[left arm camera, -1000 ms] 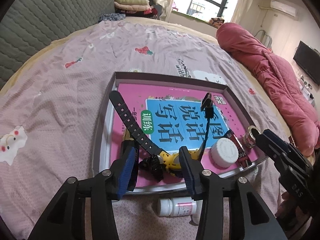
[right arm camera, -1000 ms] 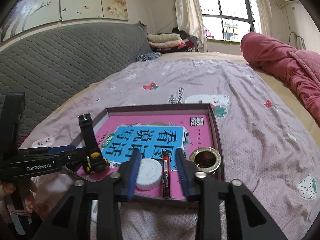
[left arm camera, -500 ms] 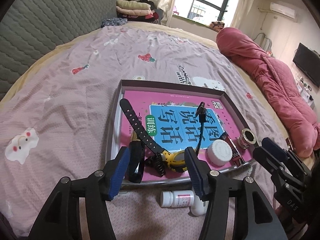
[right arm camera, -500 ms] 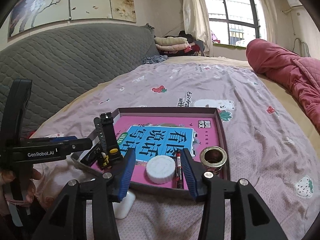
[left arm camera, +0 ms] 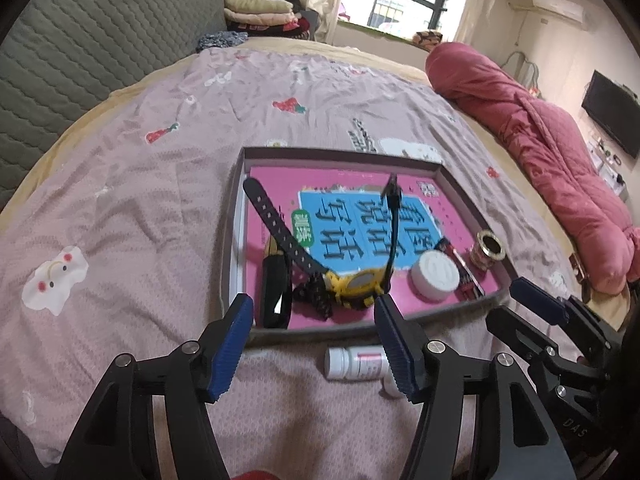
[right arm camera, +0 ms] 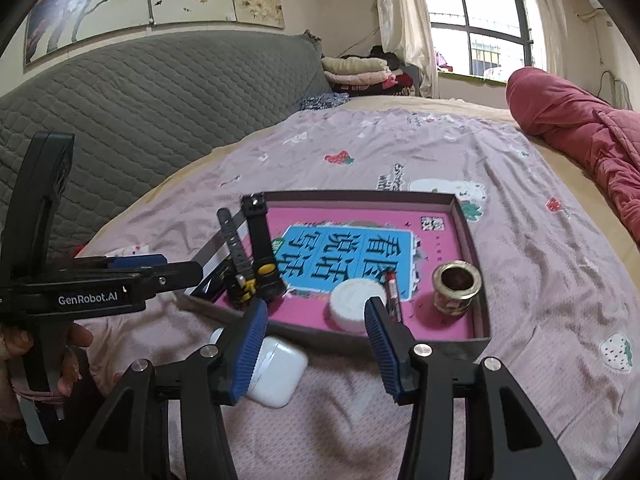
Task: Organize rigid objects
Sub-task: 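Withdraw both tools, reaching the right tool to the white earbud case while the left reaches the pill bottle, then grasp the white earbud case with the right tool while the left tool grasps the white pill bottle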
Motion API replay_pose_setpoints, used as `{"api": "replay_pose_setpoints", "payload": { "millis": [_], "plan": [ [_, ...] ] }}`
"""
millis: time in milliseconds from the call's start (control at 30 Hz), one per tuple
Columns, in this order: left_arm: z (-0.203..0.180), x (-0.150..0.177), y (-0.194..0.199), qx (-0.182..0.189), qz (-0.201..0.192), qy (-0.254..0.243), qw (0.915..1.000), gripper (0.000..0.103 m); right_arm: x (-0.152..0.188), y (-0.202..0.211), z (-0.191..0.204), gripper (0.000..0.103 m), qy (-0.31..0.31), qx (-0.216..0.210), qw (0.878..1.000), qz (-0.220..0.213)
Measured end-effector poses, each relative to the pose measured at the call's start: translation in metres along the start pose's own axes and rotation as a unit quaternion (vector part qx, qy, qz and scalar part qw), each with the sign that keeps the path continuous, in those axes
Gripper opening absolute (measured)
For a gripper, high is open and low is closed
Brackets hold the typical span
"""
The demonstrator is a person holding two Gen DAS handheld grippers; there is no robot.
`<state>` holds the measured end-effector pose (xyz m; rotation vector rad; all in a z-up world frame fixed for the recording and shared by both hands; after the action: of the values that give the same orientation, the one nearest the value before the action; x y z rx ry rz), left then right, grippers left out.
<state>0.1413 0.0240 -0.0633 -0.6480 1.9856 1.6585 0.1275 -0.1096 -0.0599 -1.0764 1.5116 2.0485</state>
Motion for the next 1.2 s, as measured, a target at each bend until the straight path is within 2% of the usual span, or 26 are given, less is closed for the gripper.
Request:
{"api": "replay_pose_setpoints", "payload": {
  "millis": [400, 800, 1200],
  "plan": [
    [-0.010, 0.033, -0.015, 0.002, 0.053, -0.017, 0.9985, 0.065, 0.028, -0.013, 0.013, 0.050, -0.006, -0.005, 0.998, 0.059],
    [-0.008, 0.038, -0.021, 0.008, 0.066, -0.010, 0.9977, 0.065, 0.057, -0.041, 0.027, 0.050, -0.042, -0.024, 0.992, 0.113],
    [-0.017, 0.043, -0.034, 0.016, 0.081, -0.015, 0.9964, 0.064, 0.062, -0.067, 0.027, 0.050, -0.044, -0.006, 0.991, 0.124]
  ]
}}
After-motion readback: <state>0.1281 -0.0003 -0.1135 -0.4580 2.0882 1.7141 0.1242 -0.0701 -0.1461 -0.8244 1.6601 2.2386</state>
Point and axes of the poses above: each gripper's, at about its wrist camera, not at the fingertips, and y roughly against the way its jaws point, z to its left, x to its underside, the point moved 9 cm from there along -y, roughly the way its jaws point, and after that the axes turned 2 degrees about -y, right-handed, at the moved point
